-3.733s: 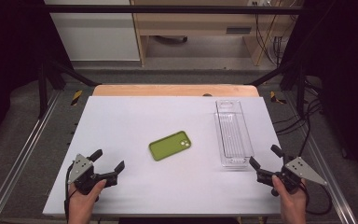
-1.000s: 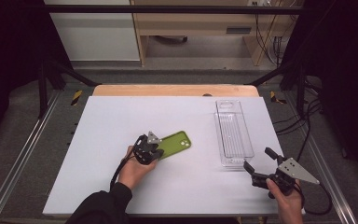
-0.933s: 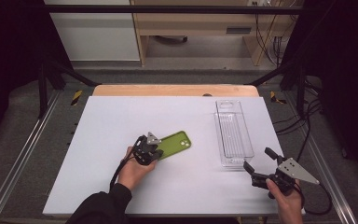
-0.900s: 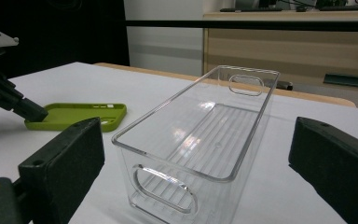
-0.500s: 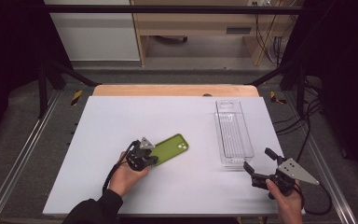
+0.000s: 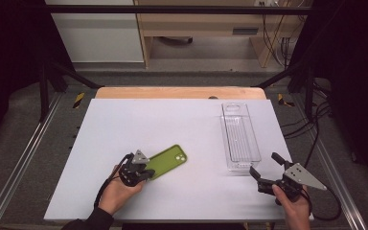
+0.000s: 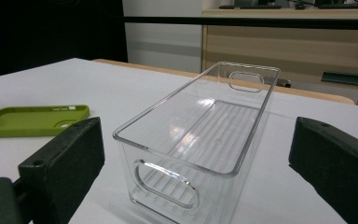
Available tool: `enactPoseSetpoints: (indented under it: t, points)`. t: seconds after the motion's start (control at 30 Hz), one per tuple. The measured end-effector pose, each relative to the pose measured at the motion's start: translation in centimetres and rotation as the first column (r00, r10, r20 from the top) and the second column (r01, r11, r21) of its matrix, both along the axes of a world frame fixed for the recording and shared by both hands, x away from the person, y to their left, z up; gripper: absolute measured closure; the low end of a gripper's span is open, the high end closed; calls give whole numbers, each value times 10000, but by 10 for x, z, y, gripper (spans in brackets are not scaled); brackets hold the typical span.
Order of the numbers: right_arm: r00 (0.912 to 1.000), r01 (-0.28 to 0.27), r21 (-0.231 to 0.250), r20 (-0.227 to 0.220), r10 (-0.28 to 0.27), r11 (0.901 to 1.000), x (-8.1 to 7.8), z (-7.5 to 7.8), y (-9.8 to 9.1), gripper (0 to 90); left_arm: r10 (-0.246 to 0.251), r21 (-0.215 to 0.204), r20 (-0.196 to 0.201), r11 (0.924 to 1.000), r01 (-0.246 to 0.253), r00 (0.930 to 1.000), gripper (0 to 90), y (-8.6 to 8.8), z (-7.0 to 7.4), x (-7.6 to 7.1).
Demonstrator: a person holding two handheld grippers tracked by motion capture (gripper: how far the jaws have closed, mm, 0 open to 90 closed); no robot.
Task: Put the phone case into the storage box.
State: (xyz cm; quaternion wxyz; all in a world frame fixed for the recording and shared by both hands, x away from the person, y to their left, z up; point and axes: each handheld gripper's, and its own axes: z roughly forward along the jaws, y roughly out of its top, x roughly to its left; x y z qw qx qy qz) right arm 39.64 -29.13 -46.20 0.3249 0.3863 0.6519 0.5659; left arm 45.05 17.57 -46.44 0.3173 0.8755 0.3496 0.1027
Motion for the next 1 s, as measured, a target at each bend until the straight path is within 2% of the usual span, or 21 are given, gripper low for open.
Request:
enactPoseSetpoints:
  t: [0.5, 0.7, 1.0]
  points:
    - [10000, 22, 23, -7, -22, 10000, 0, 0, 0, 36, -224, 17, -232, 9997, 224, 9995, 900, 25, 1, -33]
    - [10000, -11, -40, -9, 11, 10000, 0, -1, 1, 36, -277, 73, -283, 9996, 279, 9992, 900, 30, 2, -39]
    - [10000, -1, 15, -20, 1, 10000, 0, 0, 1, 36, -435, 370, -338, 9983, 447, 9985, 900, 34, 4, -50]
